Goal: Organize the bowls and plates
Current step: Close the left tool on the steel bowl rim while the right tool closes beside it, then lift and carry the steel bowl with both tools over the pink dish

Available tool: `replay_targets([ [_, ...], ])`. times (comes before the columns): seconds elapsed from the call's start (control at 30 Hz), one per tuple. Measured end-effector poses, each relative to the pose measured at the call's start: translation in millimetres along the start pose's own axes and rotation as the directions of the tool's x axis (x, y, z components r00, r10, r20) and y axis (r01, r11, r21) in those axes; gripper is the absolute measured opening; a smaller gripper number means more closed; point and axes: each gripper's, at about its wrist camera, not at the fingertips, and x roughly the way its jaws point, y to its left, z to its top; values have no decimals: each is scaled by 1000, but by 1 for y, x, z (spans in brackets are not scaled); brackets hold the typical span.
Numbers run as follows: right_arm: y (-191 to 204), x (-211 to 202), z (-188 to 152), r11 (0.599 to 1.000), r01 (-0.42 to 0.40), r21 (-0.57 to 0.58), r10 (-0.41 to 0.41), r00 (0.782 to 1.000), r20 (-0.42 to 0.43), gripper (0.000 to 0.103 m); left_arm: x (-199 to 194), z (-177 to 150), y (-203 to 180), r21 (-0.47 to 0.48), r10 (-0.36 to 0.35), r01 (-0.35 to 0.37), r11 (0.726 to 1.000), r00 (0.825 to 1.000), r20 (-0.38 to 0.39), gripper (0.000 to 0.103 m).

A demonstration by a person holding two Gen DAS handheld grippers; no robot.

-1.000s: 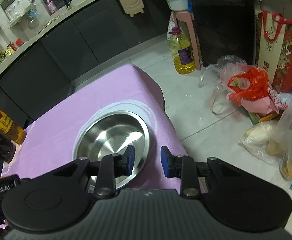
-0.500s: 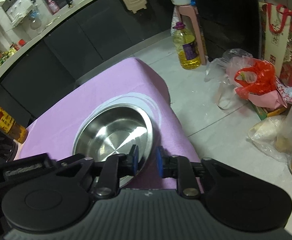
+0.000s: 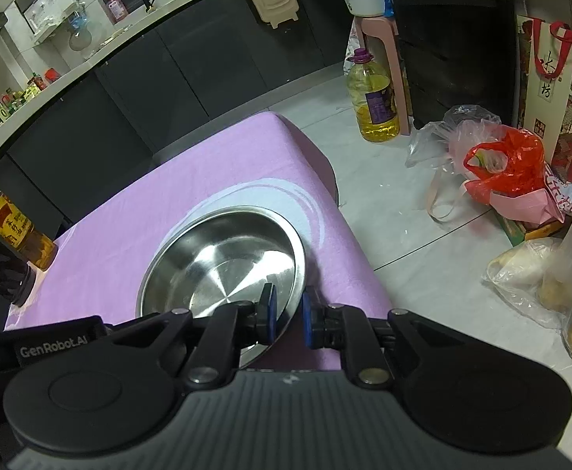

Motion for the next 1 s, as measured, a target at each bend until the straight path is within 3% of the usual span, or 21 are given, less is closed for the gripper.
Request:
replay_targets([
  [0.47,21,-17,-5,997,-31,-64,33,999,22,15,-41,-6,4,25,18,-19,999,998,68,13],
  [1.0,60,-39,-11,984,-104,-145,111,993,40,15,-100,-11,37,-6,27,-26,1000,987,161,13],
])
